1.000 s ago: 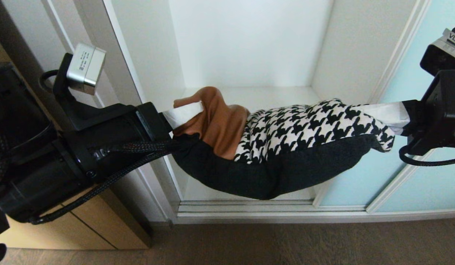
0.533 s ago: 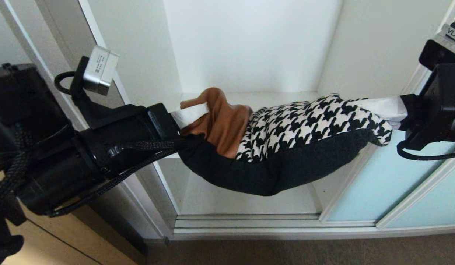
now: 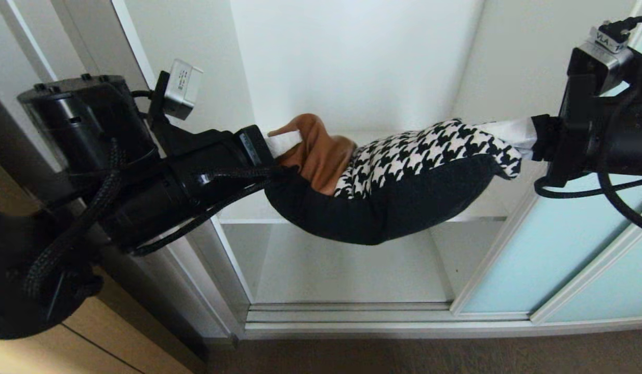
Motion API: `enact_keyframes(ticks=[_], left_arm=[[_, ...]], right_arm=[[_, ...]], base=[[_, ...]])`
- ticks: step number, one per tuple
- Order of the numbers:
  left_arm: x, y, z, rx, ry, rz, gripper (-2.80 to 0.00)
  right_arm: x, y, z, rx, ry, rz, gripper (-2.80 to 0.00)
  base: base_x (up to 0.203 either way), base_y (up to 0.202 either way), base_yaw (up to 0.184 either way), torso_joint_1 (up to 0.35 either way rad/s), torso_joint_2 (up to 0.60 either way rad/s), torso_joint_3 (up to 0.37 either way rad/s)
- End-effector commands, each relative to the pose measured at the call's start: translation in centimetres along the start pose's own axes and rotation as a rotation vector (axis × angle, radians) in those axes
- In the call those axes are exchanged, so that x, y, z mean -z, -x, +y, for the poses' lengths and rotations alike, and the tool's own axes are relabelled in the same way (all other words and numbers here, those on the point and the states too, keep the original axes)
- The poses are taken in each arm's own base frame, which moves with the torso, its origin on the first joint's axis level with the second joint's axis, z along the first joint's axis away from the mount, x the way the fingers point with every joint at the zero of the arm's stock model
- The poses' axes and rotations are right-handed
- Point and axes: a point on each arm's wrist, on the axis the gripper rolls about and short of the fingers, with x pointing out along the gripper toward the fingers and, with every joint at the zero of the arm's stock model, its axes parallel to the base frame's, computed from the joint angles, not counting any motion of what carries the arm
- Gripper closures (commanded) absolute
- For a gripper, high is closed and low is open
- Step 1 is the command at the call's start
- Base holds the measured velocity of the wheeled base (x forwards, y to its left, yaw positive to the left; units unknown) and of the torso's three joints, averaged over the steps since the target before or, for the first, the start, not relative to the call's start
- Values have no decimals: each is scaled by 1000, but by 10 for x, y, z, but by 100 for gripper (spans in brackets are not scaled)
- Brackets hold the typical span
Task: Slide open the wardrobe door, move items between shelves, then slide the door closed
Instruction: Place the pillow on the higher shelf
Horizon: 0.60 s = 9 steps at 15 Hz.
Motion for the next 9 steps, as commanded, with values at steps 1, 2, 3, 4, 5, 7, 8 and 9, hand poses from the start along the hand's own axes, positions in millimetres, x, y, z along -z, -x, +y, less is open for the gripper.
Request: enact_keyframes(ticks=[1,2,3,4,5,7,8,9], left_arm=[[5,-24,27,-60,0,5,0],[4,-31,34,-75,-2,-3,0],[0,-38,40,-86,-6,-18,0],[-3,-43,48,-102,-10,-30,0],[-4,-51,58,-121,-12,-36,0],[-2,-66,81,-161,-14,-38,0],[0,-73,90,-175,-15,-40,0],[-2,-79,97,-181,-19,-54,0]], right_arm=[[-16,-27,-25,53,-30,2,0],[-24,-37,-35,70,-34,-8,0],[-33,-46,-44,83,-37,-16,0],[-42,-55,-52,91,-36,-28,0],[-50,-65,-63,103,-40,-35,0],[-67,-83,-84,118,-40,-60,0],[-76,-90,-93,122,-36,-75,0],[-83,-96,-100,123,-30,-88,0]], base=[[0,0,0,0,0,0],[0,0,0,0,0,0],[0,0,0,0,0,0],[0,0,0,0,0,0],[0,0,0,0,0,0],[0,0,0,0,0,0],[0,0,0,0,0,0],[0,0,0,0,0,0]])
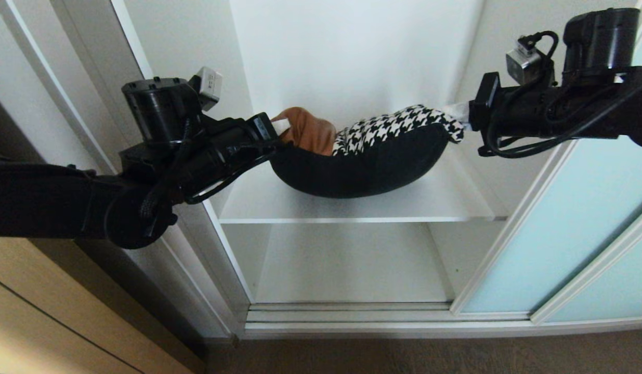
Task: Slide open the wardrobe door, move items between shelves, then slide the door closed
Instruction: Place the pillow on the higher shelf
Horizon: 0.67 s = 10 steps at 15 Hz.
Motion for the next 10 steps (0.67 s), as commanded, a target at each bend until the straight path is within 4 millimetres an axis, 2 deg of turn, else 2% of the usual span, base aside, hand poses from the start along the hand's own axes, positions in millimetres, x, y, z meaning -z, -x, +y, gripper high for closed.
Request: enact_keyframes(ticks=[1,4,8,10], left_arm=[[11,-25,22,-31,1,0,0],[20,-44,37,-44,-6,-7,0],[46,-62,73,-114,8,59,0],[57,-66,82,-160,30,141,0]], right_arm=[[-11,-34,-34,26,-17,-3,0],[-25,-50,-55,32,-9,-35,0],[-13,-78,-102,77,-42,-6,0],[-4,-87,-122,107,-53,21,0]], base=[[0,0,0,0,0,0],[0,0,0,0,0,0],[0,0,0,0,0,0],[0,0,0,0,0,0]])
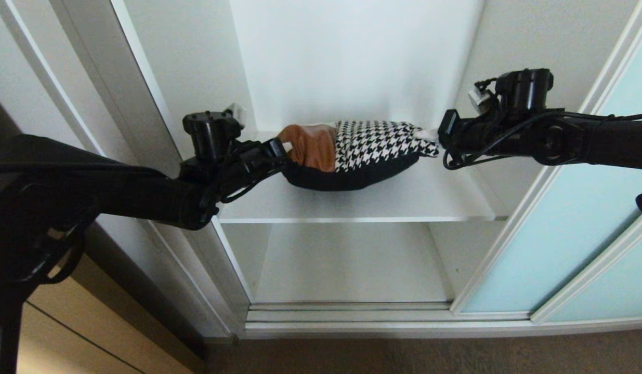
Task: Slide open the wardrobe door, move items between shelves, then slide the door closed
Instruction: Place the pillow on the higher shelf
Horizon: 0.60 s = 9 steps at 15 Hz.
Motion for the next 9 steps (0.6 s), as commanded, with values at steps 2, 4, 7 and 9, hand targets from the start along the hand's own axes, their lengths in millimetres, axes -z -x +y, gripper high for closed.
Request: enact_keyframes(ticks=[2,4,7,9], left_arm=[[19,-9,14,-72,33,131,0],[21,-8,14,-125,57,235,0],[26,-8,16,-176,86,330,0],[31,-11,20,-195,102,356,0]], right_arm=[[16,-21,-37,51,-48,51,0],[20,-26,-45,65,-62,65,0],[29,-29,-58,89,-81,90,0],[36,-36,-70,101,-94,102,0]], base=[[0,0,0,0,0,0],[0,0,0,0,0,0],[0,0,0,0,0,0],[0,0,0,0,0,0]])
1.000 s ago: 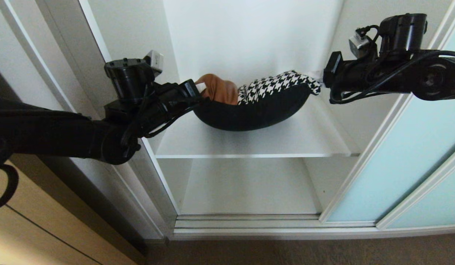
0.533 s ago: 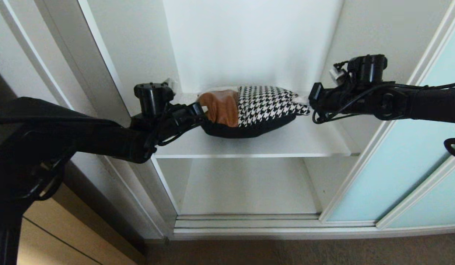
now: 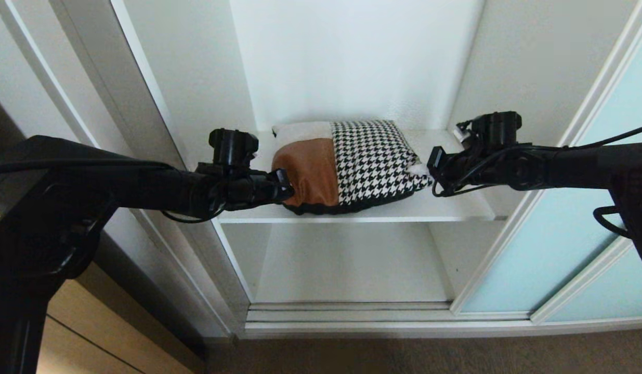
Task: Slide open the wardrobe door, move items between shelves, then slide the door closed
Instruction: Place the pillow on the higher shelf
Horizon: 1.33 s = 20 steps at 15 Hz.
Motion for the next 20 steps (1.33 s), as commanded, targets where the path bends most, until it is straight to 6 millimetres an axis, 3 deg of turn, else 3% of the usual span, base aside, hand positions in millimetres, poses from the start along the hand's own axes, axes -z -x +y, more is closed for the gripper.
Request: enact_keyframes(ticks=[1,7,14,20], left_arm=[[3,-7,3,-5,16,8,0],[-5,-33,10,-124,39,-117,0],[-25,-28,1,-80,60,-209,0],[-10,-45,14,-128,58,-194,0]], right_arm=[[8,-10,-14,12,-20,21,0],[13,-30,-34,12,2,-31,0],[7,-37,-31,-24,55,-134,0],[9,-39,-32,-14,55,-144,0]], base=[[0,0,0,0,0,0],[0,0,0,0,0,0],[0,0,0,0,0,0],[0,0,0,0,0,0]])
